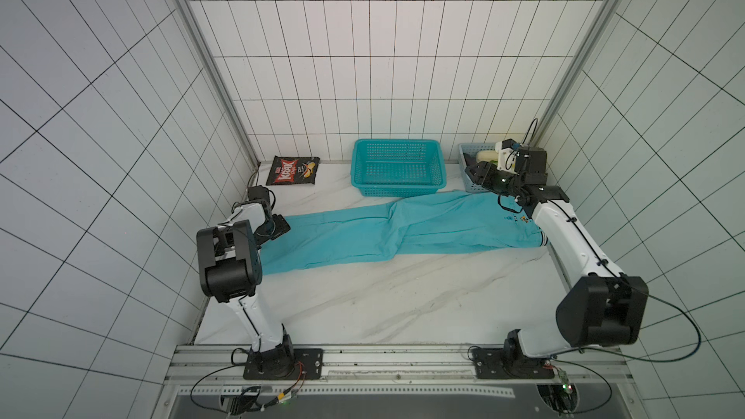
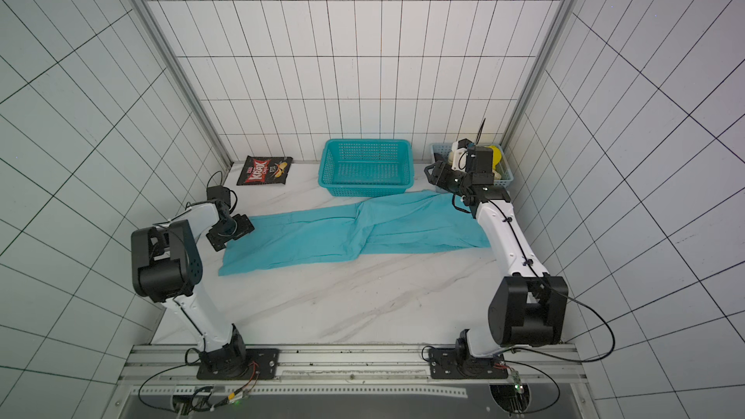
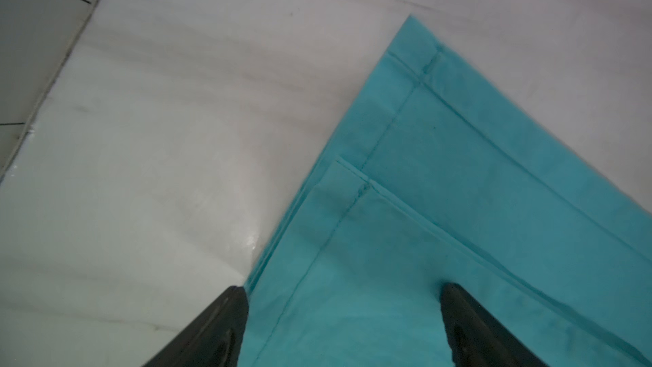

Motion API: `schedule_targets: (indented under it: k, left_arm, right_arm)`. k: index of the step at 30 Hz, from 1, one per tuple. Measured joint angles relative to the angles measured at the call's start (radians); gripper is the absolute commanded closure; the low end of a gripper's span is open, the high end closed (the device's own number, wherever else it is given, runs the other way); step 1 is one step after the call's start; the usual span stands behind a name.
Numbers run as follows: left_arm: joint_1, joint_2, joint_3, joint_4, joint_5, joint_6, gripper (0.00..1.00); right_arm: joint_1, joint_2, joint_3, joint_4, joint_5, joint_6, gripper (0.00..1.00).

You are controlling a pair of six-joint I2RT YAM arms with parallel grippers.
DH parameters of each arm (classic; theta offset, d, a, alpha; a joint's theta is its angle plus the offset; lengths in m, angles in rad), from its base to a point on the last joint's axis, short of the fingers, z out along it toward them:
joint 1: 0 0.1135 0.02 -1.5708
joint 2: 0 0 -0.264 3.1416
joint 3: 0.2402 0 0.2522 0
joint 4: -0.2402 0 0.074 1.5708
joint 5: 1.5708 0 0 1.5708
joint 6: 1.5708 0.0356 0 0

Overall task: Roll up the long pants
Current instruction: Fold the long pant at the center of the board.

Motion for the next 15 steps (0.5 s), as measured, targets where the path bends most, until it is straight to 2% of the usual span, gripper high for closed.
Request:
schedule_targets:
  k: [1, 2, 3, 4, 5, 9, 15]
  left_arm:
    - [-0.008, 0.007, 0.012, -0.002, -0.004, 0.008, 0.45]
    - [-0.014, 0.015, 0.022, 0.0, -0.006, 0.013, 0.63]
    - [-0.021, 0.024, 0.029, 0.0, -0.012, 0.016, 0.87]
    - [-0.024, 0.029, 0.036, -0.002, -0.015, 0.027, 0.96]
    - [-0.024, 0.034, 0.042, -0.005, -0.021, 0.032, 1.0]
    - [-0.016, 0.044, 0.069, -0.03, -0.023, 0.05, 1.0]
    - [-0.002, 0.045, 0.118, -0.071, -0.026, 0.068, 1.0]
  right_arm:
    - [-0.008, -0.012, -0.003, 0.011, -0.003, 0.009, 0.41]
    - [-0.019, -0.027, -0.007, 0.024, -0.007, 0.021, 0.41]
    - [-0.035, -0.044, -0.012, 0.034, -0.009, 0.035, 0.41]
    - [-0.05, -0.056, -0.014, 0.041, -0.01, 0.046, 0.41]
    - [-0.063, -0.064, -0.018, 0.048, -0.009, 0.052, 0.41]
    - [-0.114, -0.095, -0.048, 0.044, 0.024, 0.081, 0.41]
    - [-0.165, -0.107, -0.217, -0.003, 0.139, 0.119, 0.4]
